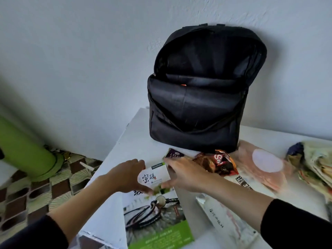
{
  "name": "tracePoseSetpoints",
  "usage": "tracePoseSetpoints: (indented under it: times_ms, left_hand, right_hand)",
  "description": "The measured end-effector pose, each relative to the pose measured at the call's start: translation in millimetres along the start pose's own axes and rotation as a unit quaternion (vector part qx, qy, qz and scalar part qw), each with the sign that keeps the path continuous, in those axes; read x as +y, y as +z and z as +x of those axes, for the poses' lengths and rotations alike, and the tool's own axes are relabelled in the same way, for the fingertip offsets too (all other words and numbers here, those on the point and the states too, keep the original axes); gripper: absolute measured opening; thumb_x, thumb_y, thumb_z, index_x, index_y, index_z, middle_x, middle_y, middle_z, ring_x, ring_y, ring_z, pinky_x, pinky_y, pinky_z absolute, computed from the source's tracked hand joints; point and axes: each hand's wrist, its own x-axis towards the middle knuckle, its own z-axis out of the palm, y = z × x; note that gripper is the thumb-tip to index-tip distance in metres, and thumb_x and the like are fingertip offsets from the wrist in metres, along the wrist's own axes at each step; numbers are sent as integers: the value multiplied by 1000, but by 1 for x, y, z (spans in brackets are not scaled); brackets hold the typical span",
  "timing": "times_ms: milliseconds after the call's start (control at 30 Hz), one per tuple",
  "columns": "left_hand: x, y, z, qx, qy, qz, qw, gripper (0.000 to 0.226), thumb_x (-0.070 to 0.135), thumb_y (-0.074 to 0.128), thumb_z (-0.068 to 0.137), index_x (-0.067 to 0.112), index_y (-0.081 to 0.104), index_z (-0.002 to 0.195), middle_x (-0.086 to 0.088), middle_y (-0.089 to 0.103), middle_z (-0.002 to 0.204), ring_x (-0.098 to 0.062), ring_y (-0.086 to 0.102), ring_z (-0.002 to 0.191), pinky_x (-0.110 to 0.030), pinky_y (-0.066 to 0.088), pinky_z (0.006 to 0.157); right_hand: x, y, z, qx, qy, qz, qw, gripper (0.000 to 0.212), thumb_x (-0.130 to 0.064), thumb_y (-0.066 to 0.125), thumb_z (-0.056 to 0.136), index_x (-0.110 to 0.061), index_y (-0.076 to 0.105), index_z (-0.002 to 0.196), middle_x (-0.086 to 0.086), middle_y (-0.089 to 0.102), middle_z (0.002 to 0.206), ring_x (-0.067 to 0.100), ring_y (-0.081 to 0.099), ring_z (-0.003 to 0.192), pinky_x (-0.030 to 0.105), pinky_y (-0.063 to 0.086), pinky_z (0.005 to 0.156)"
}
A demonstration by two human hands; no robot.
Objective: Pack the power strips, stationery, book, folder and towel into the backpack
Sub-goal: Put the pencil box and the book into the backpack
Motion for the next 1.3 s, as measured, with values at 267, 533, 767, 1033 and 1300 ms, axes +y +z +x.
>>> tracePoseSetpoints:
  times_ms: [267, 533, 767, 1033, 1300]
  left_hand:
    - [-9, -23, -2, -20, 36, -103, 994, 67, 68, 79, 71, 22, 57, 113, 5, 62, 114, -16, 57, 101, -29, 48, 85]
    - [16, -106, -22, 82, 148, -285, 943, 40, 39, 94, 68, 14, 68, 85, 0, 72, 92, -18, 74, 74, -34, 60, 63]
    - [52, -203, -13, 272, 222, -502, 790, 43, 50, 67, 90, 9, 78, 90, -14, 76, 86, -24, 70, 73, -34, 52, 67]
    - [72, -212, 74, 314, 197, -435, 821, 61, 54, 40, 106, 10, 60, 68, 10, 61, 66, -9, 57, 63, -30, 46, 70]
    - [69, -223, 82, 235, 203, -328, 892, 45, 42, 41, 108, 14, 43, 74, -2, 37, 71, -16, 38, 68, -21, 35, 59]
  right_hand:
    - [1, -5, 5, 8, 88, 249, 964, 69, -50, 83, 79, -14, 59, 134, 2, 64, 125, 23, 64, 114, 40, 55, 94]
    - [-1, -47, -24, 65, 43, 555, 828, 31, -36, 70, 93, -23, 66, 121, -2, 76, 110, 11, 74, 95, 29, 61, 76]
    - [15, -148, -39, 383, -32, 463, 799, 20, -30, 64, 98, -20, 64, 116, -5, 76, 110, 5, 70, 104, 21, 54, 89]
    - [77, -233, -22, 571, -29, 539, 619, 9, -24, 56, 105, -16, 57, 110, -5, 63, 102, 4, 59, 96, 24, 42, 94]
    - [106, -252, -9, 638, -25, 511, 576, 13, -19, 52, 107, -20, 56, 94, -8, 56, 85, 3, 53, 82, 15, 43, 84]
